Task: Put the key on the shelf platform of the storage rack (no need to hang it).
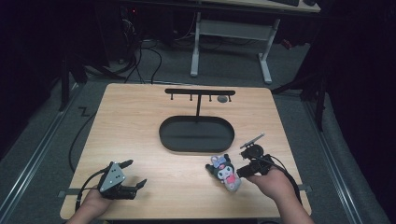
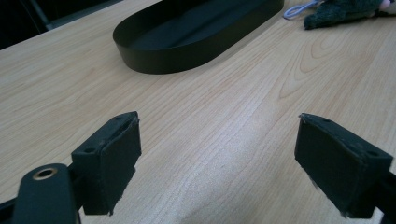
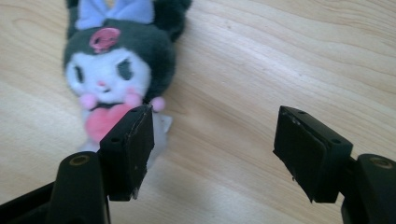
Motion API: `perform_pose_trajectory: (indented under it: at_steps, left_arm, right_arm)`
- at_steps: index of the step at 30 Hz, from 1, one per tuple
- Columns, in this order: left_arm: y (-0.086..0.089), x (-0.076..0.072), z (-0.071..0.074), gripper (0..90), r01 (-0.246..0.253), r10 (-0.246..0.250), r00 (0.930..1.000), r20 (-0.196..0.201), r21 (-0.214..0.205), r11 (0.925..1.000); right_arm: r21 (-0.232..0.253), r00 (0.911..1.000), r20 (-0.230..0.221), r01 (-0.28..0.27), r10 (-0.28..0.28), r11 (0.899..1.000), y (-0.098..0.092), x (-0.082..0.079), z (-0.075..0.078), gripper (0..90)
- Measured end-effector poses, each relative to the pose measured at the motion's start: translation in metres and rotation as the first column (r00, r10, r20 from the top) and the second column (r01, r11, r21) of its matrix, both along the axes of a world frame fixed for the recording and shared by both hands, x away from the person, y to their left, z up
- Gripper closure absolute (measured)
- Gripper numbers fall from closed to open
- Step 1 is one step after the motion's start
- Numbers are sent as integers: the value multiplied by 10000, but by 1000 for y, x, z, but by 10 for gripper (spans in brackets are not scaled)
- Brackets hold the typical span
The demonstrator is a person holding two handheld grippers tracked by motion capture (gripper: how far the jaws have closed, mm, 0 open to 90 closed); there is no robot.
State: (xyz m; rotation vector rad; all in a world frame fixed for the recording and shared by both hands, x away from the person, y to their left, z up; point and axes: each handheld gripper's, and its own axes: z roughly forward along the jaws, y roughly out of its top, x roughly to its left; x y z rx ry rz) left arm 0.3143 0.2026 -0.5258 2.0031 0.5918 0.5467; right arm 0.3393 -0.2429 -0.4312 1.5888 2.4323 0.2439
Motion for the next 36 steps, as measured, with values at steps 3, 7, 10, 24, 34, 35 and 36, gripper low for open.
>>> perform_pose_trajectory:
  at_steps: [3, 7, 10, 24, 34, 35, 36]
  left_arm:
    - [-1, 1, 0, 155, 17, -17, 10000, -52, 92, 10000]
    - [-1, 1, 0, 155, 55, -54, 10000, -48, 103, 9999]
    - [-1, 1, 0, 155, 63, -62, 10000, -52, 115, 9999]
    - [-2, 1, 0, 155, 98, -97, 9999, -67, 145, 9998]
    - [-2, 1, 0, 155, 107, -106, 9999, -87, 150, 9998]
    - [-2, 1, 0, 155, 107, -106, 9999, -87, 151, 9998]
    - [-2, 1, 0, 155, 111, -109, 9999, -89, 155, 9998]
  right_arm:
    - [73, 9998, -100, -170, 171, 9998, 7, -4, 1, 279]
    - [163, 9992, -111, -383, 384, 9991, 17, -6, 1, 267]
    - [179, 9983, -51, -582, 583, 9981, 23, -6, 1, 263]
    - [255, 9924, -501, -1108, 1120, 9935, 40, -8, -20, 244]
    - [284, 9888, -972, -1114, 1136, 9934, 42, -12, -36, 216]
    - [289, 9878, -974, -1193, 1216, 9924, 41, -11, -37, 219]
    - [298, 9878, -1027, -1147, 1172, 9929, 41, -12, -38, 221]
